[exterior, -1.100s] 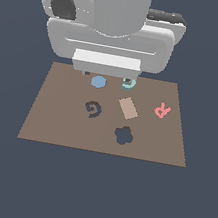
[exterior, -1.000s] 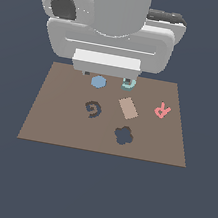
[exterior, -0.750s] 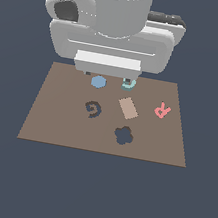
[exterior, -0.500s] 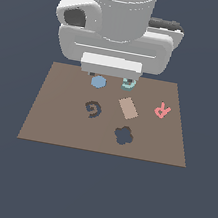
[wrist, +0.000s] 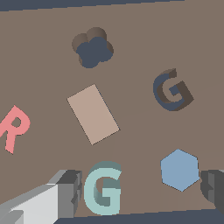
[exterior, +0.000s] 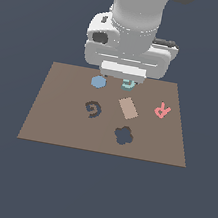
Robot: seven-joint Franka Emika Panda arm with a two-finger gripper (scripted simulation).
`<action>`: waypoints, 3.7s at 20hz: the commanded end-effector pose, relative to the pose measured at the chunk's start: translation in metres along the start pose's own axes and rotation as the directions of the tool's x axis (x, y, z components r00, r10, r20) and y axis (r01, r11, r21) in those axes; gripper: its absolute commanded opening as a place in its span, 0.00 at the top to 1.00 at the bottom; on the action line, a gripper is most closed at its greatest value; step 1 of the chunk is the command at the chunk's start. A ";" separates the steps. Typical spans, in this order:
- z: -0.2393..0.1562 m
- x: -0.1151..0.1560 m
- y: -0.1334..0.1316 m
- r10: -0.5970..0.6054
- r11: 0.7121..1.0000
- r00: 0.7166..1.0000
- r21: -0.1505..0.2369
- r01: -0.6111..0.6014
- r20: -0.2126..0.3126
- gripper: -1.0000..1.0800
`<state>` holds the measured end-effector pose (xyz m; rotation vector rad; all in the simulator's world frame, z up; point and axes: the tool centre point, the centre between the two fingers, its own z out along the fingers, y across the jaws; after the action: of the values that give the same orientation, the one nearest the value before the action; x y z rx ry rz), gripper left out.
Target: Insert a designated object into the corresponding slot on a board.
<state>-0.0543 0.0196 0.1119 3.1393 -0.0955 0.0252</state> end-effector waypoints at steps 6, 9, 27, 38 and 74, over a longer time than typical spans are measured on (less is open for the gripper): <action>0.042 -0.037 -0.021 0.039 0.999 0.999 -0.001 -0.039 0.011 0.04; 0.053 -0.046 -0.027 0.049 0.999 0.999 -0.001 -0.049 0.014 0.04; 0.073 -0.052 -0.032 0.056 0.998 0.998 -0.001 -0.056 0.017 0.04; 0.081 -0.052 -0.032 0.056 0.998 0.998 -0.001 -0.056 0.016 1.00; 0.074 0.034 0.049 -0.361 0.933 0.933 0.006 0.361 0.015 1.00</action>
<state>-0.0295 -0.0265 0.0374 3.1114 0.4307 -0.0005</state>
